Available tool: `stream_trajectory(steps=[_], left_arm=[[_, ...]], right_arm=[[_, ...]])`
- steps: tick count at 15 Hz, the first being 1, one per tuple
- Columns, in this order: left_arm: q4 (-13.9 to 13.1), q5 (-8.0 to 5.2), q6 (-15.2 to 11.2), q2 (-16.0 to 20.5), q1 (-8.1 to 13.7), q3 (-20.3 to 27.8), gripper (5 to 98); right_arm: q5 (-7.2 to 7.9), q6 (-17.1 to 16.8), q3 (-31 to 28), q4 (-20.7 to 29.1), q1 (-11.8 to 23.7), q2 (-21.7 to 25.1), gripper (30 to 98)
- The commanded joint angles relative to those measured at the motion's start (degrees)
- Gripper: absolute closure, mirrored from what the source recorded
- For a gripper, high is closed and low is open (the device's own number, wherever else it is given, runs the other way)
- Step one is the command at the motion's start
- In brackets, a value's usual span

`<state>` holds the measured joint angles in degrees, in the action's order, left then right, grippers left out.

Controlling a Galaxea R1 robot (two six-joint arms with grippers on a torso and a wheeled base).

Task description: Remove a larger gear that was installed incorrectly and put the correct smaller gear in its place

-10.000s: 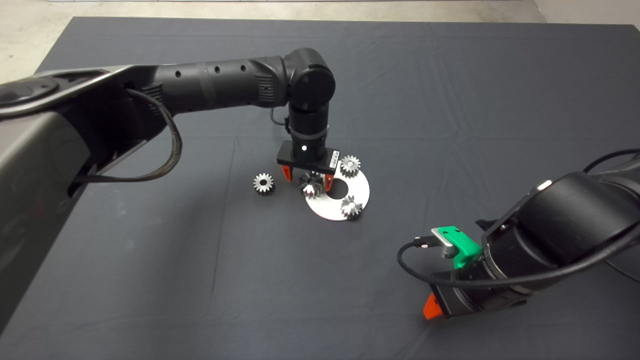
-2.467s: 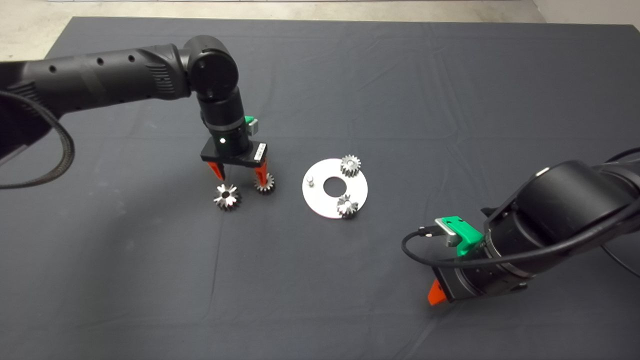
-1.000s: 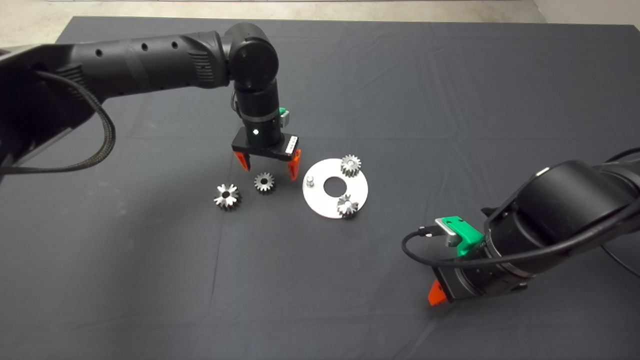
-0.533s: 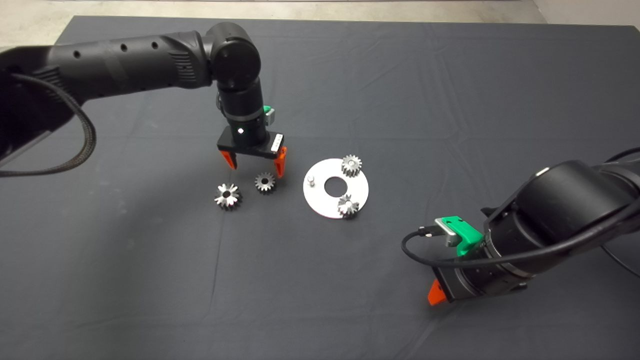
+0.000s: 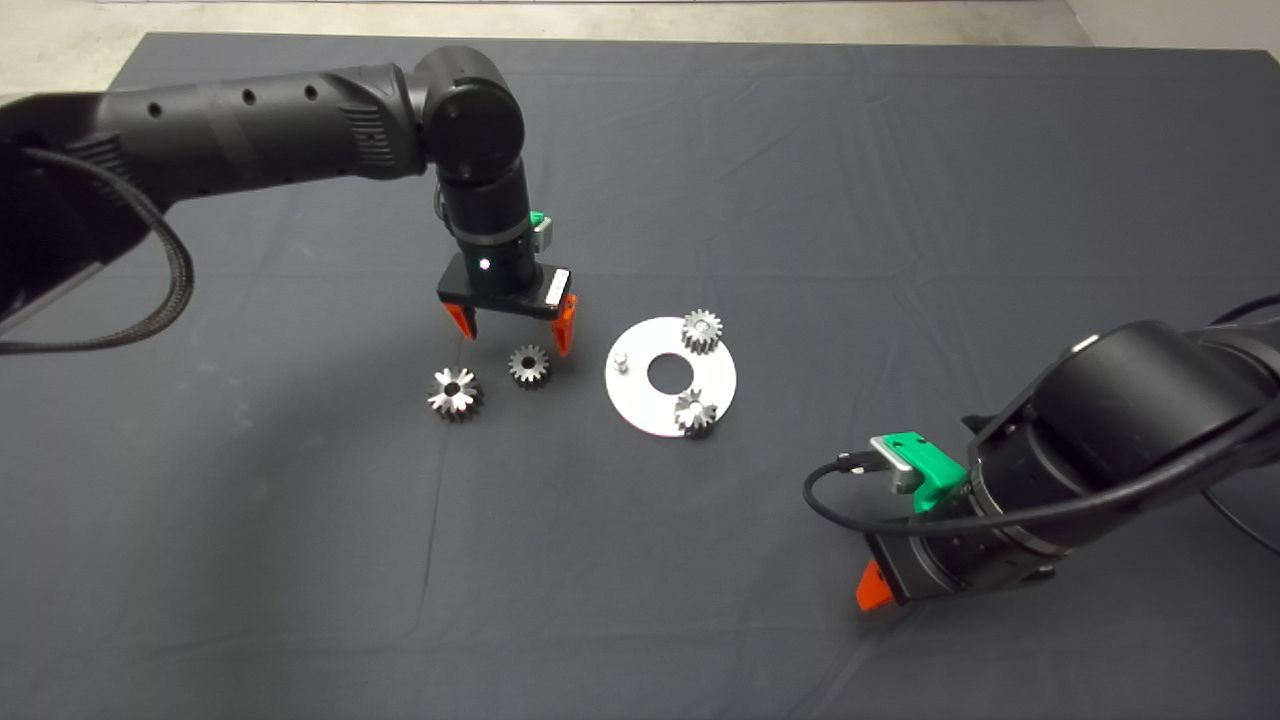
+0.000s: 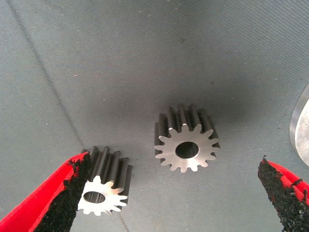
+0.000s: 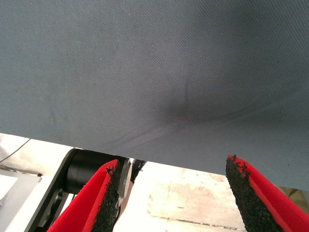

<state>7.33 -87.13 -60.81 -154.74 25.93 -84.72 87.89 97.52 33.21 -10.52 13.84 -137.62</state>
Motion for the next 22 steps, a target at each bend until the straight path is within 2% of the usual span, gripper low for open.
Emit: stream_trajectory(steps=[1,5,8,18,22], left_arm=[[0.6,-3.66,-0.9,-0.1,0.5,0.6,15.3],[0.6,-3.66,-1.2,-0.1,0.5,1.2,15.3],[0.6,-3.66,-2.7,-0.1,0.4,2.6,15.3],[0.7,-3.66,-4.1,-0.3,-0.9,3.5,15.3],[1.9,-3.58,-4.3,-0.6,-1.2,3.4,15.3]], right_arm=[[7.11,-0.1,-0.3,0.2,1.1,0.1,70.1],[7.11,-0.1,-0.3,0.2,1.1,0.1,70.1],[7.11,-0.2,-0.3,0.2,1.1,0.0,70.1],[7.11,-0.1,-0.3,0.2,1.1,0.0,70.1],[7.11,-0.2,-0.6,0.4,1.3,0.1,70.1]])
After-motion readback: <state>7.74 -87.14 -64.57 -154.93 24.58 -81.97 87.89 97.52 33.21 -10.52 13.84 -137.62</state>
